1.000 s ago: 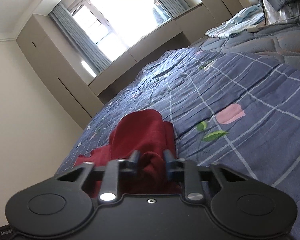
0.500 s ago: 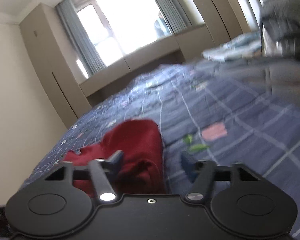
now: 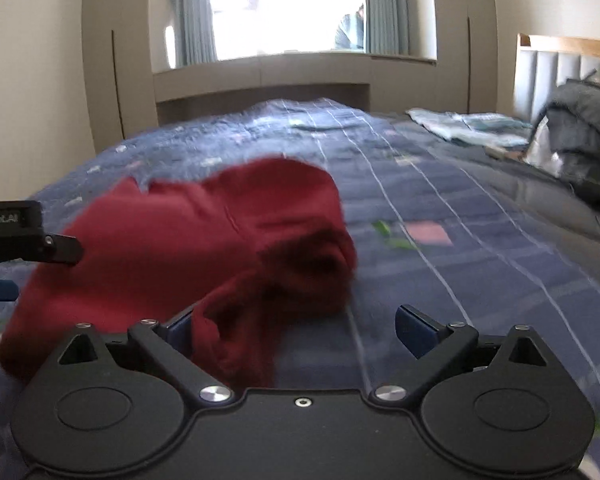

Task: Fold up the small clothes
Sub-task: 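Open both grippers and release the folded sweater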

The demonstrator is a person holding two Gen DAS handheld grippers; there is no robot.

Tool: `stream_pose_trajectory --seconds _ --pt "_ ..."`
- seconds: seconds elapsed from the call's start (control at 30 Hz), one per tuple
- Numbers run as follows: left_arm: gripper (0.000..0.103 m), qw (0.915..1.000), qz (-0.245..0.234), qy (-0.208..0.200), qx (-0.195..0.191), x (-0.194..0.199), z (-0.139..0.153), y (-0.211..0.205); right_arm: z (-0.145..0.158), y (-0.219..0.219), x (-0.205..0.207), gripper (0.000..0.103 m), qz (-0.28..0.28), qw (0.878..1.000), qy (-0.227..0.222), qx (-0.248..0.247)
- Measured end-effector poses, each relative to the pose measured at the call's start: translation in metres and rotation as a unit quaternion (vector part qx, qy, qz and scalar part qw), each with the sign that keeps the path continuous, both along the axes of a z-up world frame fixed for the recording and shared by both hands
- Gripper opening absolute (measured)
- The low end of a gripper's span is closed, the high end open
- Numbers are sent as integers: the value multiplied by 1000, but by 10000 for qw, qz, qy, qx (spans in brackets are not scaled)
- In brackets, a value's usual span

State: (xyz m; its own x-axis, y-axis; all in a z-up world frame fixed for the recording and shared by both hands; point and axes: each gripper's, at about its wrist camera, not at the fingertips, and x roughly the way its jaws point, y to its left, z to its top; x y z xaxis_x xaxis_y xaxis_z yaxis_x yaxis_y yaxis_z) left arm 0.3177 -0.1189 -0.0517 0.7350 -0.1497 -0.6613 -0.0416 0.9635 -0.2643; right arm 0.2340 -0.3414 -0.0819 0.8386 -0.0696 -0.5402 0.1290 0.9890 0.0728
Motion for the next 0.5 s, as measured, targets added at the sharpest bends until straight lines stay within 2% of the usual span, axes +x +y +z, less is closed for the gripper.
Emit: stream_pose_trajectory --seconds 0.07,0.13,0.27,0.33,0.4,0.5 --pt "103 9998 -7 207 -45 -3 -12 5 -4 -3 -4 100 -43 9999 76 96" --pt "103 9996 3 194 -220 -8 -18 12 -6 -3 -3 100 -75 9999 119 55" --pt "103 9998 -51 168 -86 -8 -19 10 -11 1 -4 102 -125 9998 77 -161" --pt "103 9996 -47 247 -124 -7 -14 12 -9 -3 -3 102 -99 9999 14 -105" --pt "103 9994 -7 295 -172 -7 -4 16 -3 -10 -11 102 -20 9998 -133 151" --pt "103 9996 -10 31 -276 -5 16 20 16 -23 -15 102 15 9977 -574 366"
